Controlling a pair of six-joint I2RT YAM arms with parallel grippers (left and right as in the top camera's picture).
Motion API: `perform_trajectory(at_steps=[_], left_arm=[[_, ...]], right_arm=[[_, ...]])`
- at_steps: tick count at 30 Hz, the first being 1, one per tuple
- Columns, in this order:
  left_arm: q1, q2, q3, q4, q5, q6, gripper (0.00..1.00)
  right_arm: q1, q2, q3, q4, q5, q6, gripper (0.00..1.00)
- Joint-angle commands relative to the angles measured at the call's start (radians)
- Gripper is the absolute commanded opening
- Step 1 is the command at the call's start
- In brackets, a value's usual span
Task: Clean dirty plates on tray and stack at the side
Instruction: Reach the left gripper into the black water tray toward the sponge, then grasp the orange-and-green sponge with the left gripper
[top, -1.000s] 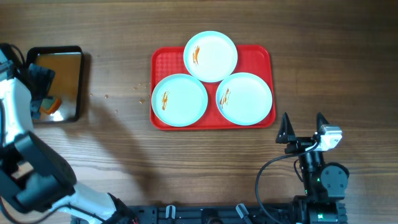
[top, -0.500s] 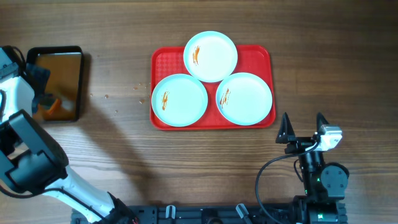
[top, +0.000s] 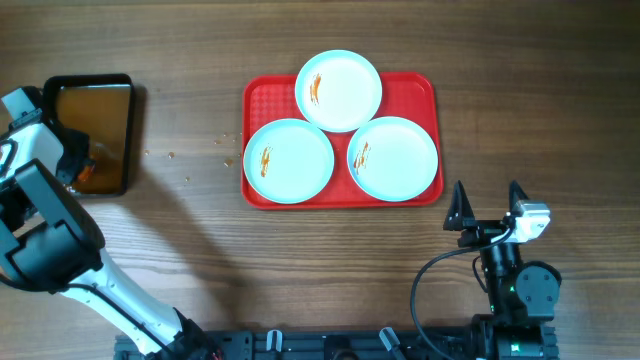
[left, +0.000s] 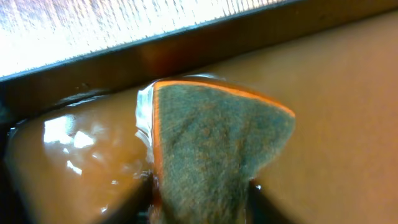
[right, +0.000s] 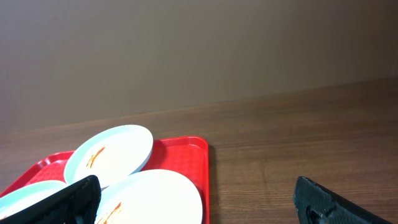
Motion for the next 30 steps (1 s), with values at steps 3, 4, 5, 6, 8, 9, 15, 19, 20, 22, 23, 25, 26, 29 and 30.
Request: perform_trajectory(at_steps=[3, 4, 5, 6, 8, 9, 15, 19, 20, 22, 23, 25, 26, 29, 30], left_arm=[[0.002, 0.036, 0.005, -0.028, 0.014, 0.001, 0.04], [0.002, 0.036, 0.005, -0.028, 0.014, 0.001, 0.06], [0.002, 0.036, 0.005, -0.028, 0.014, 0.001, 0.34], [0.002, 0.036, 0.005, -0.027, 0.013, 0.001, 0.71], [0.005, 0.036, 0.005, -0.008, 0.012, 0.002, 0.81], [0.008, 0.036, 0.005, 0.004, 0.011, 0.002, 0.83], [0.03, 0.036, 0.005, 0.077, -0.026, 0.002, 0.73], [0.048, 0.036, 0.005, 0.087, -0.047, 0.047, 0.37], [0.051, 0.036, 0.005, 0.086, -0.047, 0.054, 0.28], [0.054, 0.036, 0.005, 0.077, -0.039, 0.054, 0.04], [0.054, 0.036, 0.005, 0.074, -0.025, 0.054, 0.04], [0.054, 0.036, 0.005, 0.06, 0.053, 0.053, 0.28], [0.054, 0.036, 0.005, 0.046, 0.131, 0.054, 0.87], [0.054, 0.036, 0.005, 0.006, 0.23, 0.053, 0.92], [0.054, 0.036, 0.005, -0.006, 0.251, 0.053, 0.92]], right_arm=[[-0.004, -0.005, -0.001, 0.003, 0.01, -0.013, 1.0], [-0.004, -0.005, -0.001, 0.003, 0.01, -0.013, 1.0], [-0.004, -0.005, -0.001, 0.003, 0.01, -0.013, 1.0], [-0.004, -0.005, -0.001, 0.003, 0.01, -0.013, 1.0], [-0.004, -0.005, -0.001, 0.003, 0.01, -0.013, 1.0], [-0.004, -0.005, -0.001, 0.003, 0.01, -0.014, 1.0], [-0.004, -0.005, -0.001, 0.003, 0.01, -0.013, 1.0], [-0.004, -0.005, -0.001, 0.003, 0.01, -0.013, 1.0], [-0.004, -0.005, -0.001, 0.003, 0.01, -0.013, 1.0], [-0.004, -0.005, -0.001, 0.003, 0.01, -0.013, 1.0], [-0.004, -0.005, -0.001, 0.003, 0.01, -0.013, 1.0], [-0.004, -0.005, -0.001, 0.003, 0.01, -0.013, 1.0], [-0.004, -0.005, -0.001, 0.003, 0.01, -0.013, 1.0], [-0.004, -0.005, -0.001, 0.003, 0.01, -0.014, 1.0], [-0.004, -0.005, -0.001, 0.003, 0.01, -0.014, 1.0]])
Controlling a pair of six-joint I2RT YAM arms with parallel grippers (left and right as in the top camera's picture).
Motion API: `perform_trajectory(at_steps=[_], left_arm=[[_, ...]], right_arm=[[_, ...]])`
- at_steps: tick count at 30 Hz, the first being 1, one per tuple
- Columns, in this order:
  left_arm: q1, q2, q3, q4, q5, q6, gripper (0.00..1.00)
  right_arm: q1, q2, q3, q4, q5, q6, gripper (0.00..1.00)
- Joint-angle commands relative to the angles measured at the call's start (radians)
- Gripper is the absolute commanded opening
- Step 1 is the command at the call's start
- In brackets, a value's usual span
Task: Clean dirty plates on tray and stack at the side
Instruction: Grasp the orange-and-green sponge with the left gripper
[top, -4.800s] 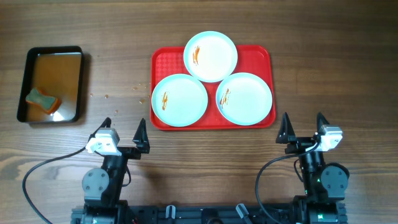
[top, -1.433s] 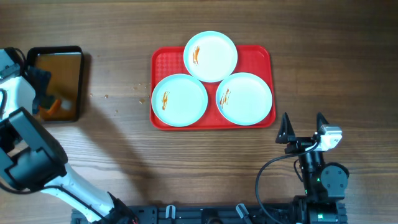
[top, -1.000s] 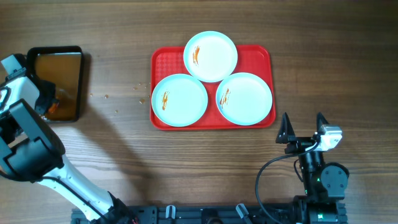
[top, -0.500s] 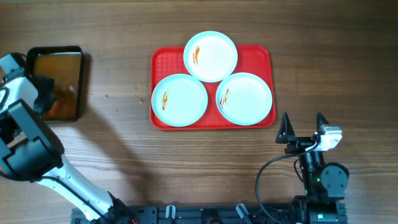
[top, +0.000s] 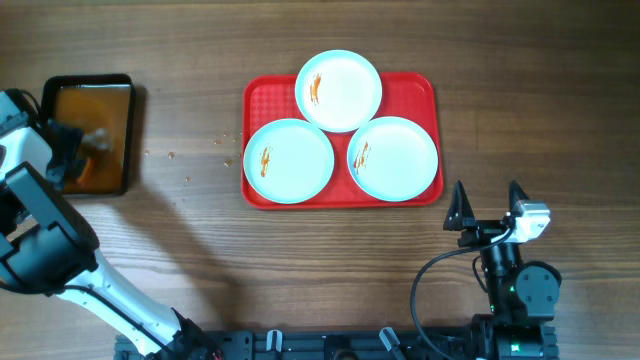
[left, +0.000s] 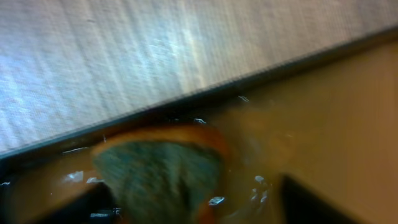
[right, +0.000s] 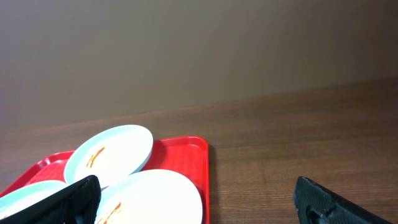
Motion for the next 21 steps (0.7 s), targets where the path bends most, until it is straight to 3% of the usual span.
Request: perform_trajectory(at_steps=[1, 3, 4, 10, 15, 16, 17, 18, 19, 21], left_arm=[[0.005, 0.025, -0.019, -0.063, 0.172, 0.002, 0.92], [0.005, 0.025, -0.019, -0.096, 0.178, 0.002, 0.89], [0.005, 0.025, -0.019, -0.11, 0.178, 0.002, 0.81], [0.005, 0.025, -0.019, -0.138, 0.178, 0.002, 0.07], [0.005, 0.025, -0.019, -0.139, 0.178, 0.002, 0.04], [0.005, 0.025, -0.019, -0.139, 0.178, 0.002, 0.11], [0.005, 0.025, -0.019, -0.14, 0.178, 0.002, 0.47], [0.005, 0.025, -0.019, -0.141, 0.179, 0.002, 0.9], [0.005, 0.025, -0.019, -0.143, 0.179, 0.002, 1.0], [0.005, 0.025, -0.019, -0.15, 0.179, 0.002, 1.0]], right_arm=[[-0.004, -0.005, -0.001, 0.003, 0.01, -0.013, 1.0], [-0.004, -0.005, -0.001, 0.003, 0.01, -0.013, 1.0], [-0.004, -0.005, -0.001, 0.003, 0.01, -0.013, 1.0], [-0.004, -0.005, -0.001, 0.003, 0.01, -0.013, 1.0], [-0.004, -0.005, -0.001, 0.003, 0.01, -0.013, 1.0], [-0.004, -0.005, -0.001, 0.003, 0.01, -0.013, 1.0], [-0.004, -0.005, -0.001, 0.003, 0.01, -0.013, 1.0], [-0.004, -0.005, -0.001, 0.003, 0.01, -0.013, 1.0], [-0.004, -0.005, -0.001, 0.003, 0.01, -0.013, 1.0], [-0.004, -0.005, -0.001, 0.003, 0.01, -0.014, 1.0]])
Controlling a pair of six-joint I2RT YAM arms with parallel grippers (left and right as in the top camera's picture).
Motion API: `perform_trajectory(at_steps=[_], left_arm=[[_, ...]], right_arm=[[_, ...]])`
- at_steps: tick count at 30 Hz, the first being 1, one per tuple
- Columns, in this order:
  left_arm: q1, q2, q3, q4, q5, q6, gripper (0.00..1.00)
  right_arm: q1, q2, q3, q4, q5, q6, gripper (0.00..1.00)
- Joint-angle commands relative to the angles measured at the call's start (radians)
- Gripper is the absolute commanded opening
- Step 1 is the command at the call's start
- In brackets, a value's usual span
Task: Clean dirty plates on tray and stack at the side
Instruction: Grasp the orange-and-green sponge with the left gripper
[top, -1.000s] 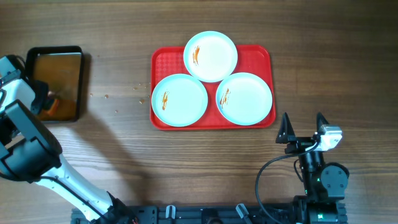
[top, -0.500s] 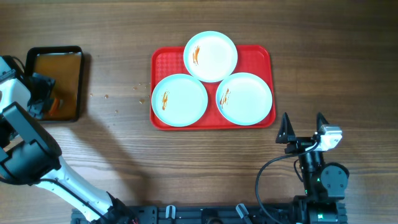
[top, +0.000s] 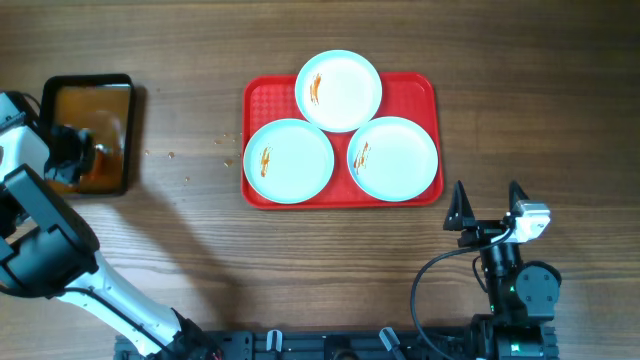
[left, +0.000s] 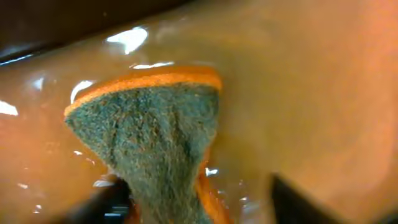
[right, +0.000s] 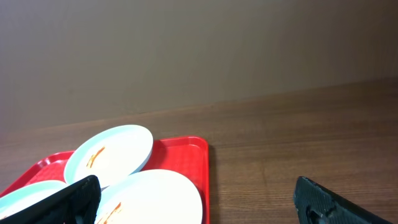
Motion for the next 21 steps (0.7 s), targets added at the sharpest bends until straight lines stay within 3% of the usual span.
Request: perform_trajectory(at_steps=[1, 5, 7, 10, 15, 18, 21], left_arm=[[0.003, 0.042, -0.029, -0.029, 0.013, 0.0, 1.0], [0.003, 0.042, -0.029, -0.038, 0.055, 0.0, 0.96], [0.003, 0.042, -0.029, -0.048, 0.079, 0.0, 0.82], [0.003, 0.042, -0.029, -0.065, 0.086, 0.0, 0.52], [0.003, 0.042, -0.029, -0.086, 0.086, -0.003, 0.34], [0.003, 0.042, -0.029, -0.086, 0.086, -0.003, 0.04], [0.003, 0.042, -0.029, -0.074, 0.085, -0.003, 0.04]], right_arm=[[-0.004, -0.005, -0.001, 0.003, 0.01, -0.013, 1.0], [-0.004, -0.005, -0.001, 0.003, 0.01, -0.013, 1.0], [-0.004, -0.005, -0.001, 0.003, 0.01, -0.013, 1.0], [-0.004, -0.005, -0.001, 0.003, 0.01, -0.013, 0.99], [-0.004, -0.005, -0.001, 0.003, 0.01, -0.013, 1.0], [-0.004, -0.005, -0.001, 0.003, 0.01, -0.013, 1.0], [-0.004, -0.005, -0.001, 0.003, 0.01, -0.014, 1.0]])
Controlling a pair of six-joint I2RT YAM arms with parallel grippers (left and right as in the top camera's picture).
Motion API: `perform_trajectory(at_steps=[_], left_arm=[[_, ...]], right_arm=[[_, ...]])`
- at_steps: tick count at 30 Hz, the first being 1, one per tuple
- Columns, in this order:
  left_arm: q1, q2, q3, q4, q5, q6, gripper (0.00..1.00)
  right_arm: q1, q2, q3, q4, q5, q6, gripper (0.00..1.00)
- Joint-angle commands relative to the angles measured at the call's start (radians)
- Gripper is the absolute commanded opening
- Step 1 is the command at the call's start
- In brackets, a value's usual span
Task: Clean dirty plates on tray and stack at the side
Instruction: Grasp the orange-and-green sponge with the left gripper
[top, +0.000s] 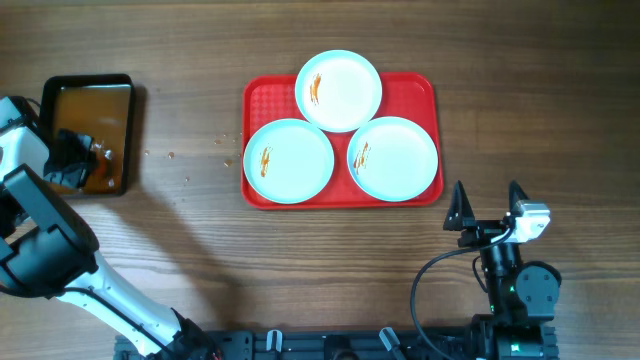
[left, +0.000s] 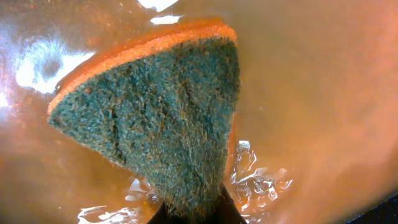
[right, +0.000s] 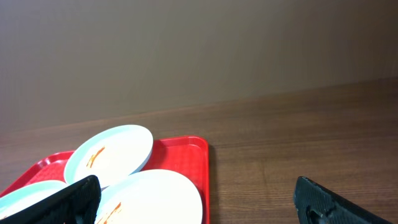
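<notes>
Three white plates smeared with orange sauce lie on the red tray (top: 255, 95): one at the back (top: 339, 91), one front left (top: 289, 160), one front right (top: 393, 158). My left gripper (top: 75, 160) is in the black tub of brown water (top: 120, 110) at the far left, shut on a sponge (left: 158, 118) with a dark green scrub face and orange backing, dipped in the liquid. My right gripper (top: 487, 205) rests open near the front right, apart from the tray; in its wrist view the plates (right: 112, 154) lie ahead to the left.
Small crumbs (top: 185, 165) are scattered on the wooden table between the tub and the tray. The right arm's base (top: 515, 290) stands at the front right edge.
The sponge has shifted in the tub's water and now shows higher and larger in the left wrist view. The right arm and the plates are unchanged.
My left gripper held the sponge in the brown water at each moment, first near the tub's wall, then close to the rim, then further in the liquid. The sponge stays in the tub now. The plates and right arm never moved.
</notes>
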Motion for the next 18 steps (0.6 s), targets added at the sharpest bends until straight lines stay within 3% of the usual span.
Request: perform_trajectory(at_steps=[1, 3, 4, 5, 6, 13, 15, 17, 18], left_arm=[[0.001, 0.04, -0.026, 0.011, 0.012, 0.001, 0.04], [0.001, 0.04, -0.026, 0.019, 0.012, 0.001, 0.04], [0.001, 0.04, -0.026, 0.024, 0.012, 0.001, 0.3], [0.001, 0.04, -0.026, 0.031, 0.012, 0.001, 0.74], [0.001, 0.04, -0.026, 0.038, 0.011, 0.001, 1.0], [0.001, 0.04, -0.026, 0.079, -0.061, 0.001, 1.0], [0.001, 0.04, -0.026, 0.087, -0.063, 0.001, 0.95], [0.001, 0.04, -0.026, 0.092, -0.064, 0.001, 0.68], [0.001, 0.04, -0.026, 0.095, -0.064, 0.001, 0.47]], right_arm=[[-0.004, -0.005, -0.001, 0.003, 0.01, -0.013, 1.0], [-0.004, -0.005, -0.001, 0.003, 0.01, -0.013, 1.0], [-0.004, -0.005, -0.001, 0.003, 0.01, -0.013, 1.0], [-0.004, -0.005, -0.001, 0.003, 0.01, -0.013, 1.0], [-0.004, -0.005, -0.001, 0.003, 0.01, -0.013, 1.0], [-0.004, -0.005, -0.001, 0.003, 0.01, -0.014, 1.0], [-0.004, -0.005, -0.001, 0.003, 0.01, -0.013, 1.0], [-0.004, -0.005, -0.001, 0.003, 0.01, -0.013, 1.0], [-0.004, -0.005, -0.001, 0.003, 0.01, -0.013, 1.0]])
